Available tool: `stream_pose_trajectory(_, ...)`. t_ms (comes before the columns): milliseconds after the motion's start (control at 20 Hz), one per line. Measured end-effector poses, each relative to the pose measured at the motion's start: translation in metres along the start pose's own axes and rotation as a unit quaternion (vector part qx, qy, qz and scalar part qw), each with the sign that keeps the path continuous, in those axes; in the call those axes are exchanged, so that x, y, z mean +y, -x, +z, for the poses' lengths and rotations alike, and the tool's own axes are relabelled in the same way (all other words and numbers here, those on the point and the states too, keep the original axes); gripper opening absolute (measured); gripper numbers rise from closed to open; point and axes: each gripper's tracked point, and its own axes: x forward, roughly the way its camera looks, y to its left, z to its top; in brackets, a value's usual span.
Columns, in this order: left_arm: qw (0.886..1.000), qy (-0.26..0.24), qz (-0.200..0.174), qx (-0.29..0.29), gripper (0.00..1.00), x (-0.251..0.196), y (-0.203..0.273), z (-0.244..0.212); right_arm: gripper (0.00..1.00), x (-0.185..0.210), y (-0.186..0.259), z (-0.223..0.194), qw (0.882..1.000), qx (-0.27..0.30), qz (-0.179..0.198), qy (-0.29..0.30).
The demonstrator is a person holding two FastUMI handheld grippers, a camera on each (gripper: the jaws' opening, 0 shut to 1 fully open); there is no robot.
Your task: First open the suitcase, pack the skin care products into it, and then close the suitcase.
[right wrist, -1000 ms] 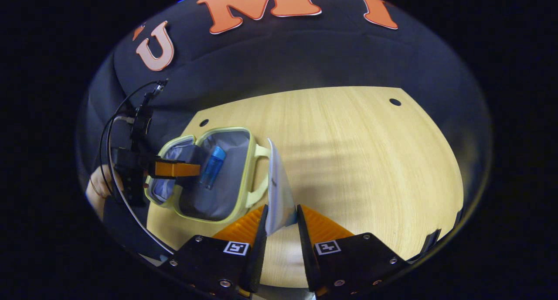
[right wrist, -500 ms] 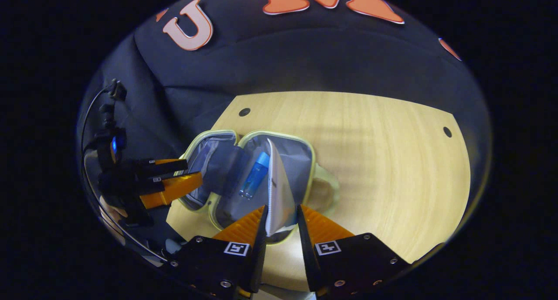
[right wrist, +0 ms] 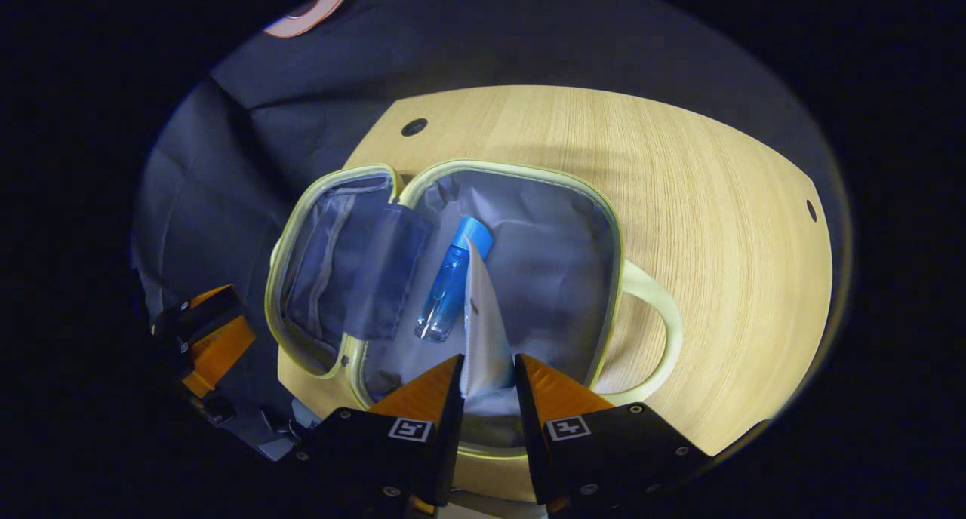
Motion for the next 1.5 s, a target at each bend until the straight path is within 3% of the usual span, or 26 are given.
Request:
stream_pose_trajectory(50,1.000,0.003,0.002,0.003,0.98,0.004,0.002,-0.003,0.41,-0.002,-0.004,-0.002,1.000,0.004,-0.007,-0.004)
stream_pose_trajectory(200,1.000,0.013,-0.001,0.008,0.98,0.013,0.003,-0.012,0.46,0.001,-0.009,0.009,1.000,0.000,-0.005,-0.024)
stream_pose_trajectory(300,1.000,0.019,-0.002,0.011,0.98,0.018,0.002,-0.016,0.62,0.004,-0.005,0.016,0.999,-0.013,-0.006,-0.036)
stream_pose_trajectory(350,1.000,0.020,-0.001,0.010,0.98,0.020,0.003,-0.014,0.80,0.003,-0.004,0.017,0.999,-0.018,-0.006,-0.039)
stream_pose_trajectory(450,1.000,0.024,-0.001,0.003,0.98,0.024,0.003,-0.012,0.95,0.001,0.003,0.021,0.999,-0.032,-0.009,-0.038)
stream_pose_trajectory(700,0.997,0.073,-0.007,-0.009,0.98,0.047,0.001,-0.009,0.96,0.019,0.040,0.050,0.990,-0.134,0.039,-0.029)
stream_pose_trajectory(800,0.996,0.091,-0.003,-0.026,0.98,0.070,-0.005,-0.004,0.95,0.019,0.056,0.055,0.985,-0.164,0.039,-0.024)
stream_pose_trajectory(1050,0.986,0.152,-0.024,-0.071,0.98,0.134,-0.024,0.002,0.96,0.008,0.082,0.042,0.983,-0.183,0.013,-0.004)
stream_pose_trajectory(1300,0.979,0.187,-0.019,-0.074,0.98,0.192,-0.059,-0.017,0.96,0.024,0.108,0.040,0.977,-0.209,0.045,-0.026)
stream_pose_trajectory(1500,0.961,0.254,-0.055,-0.098,0.96,0.208,-0.082,-0.014,0.96,0.019,0.113,0.033,0.977,-0.204,0.040,-0.045)
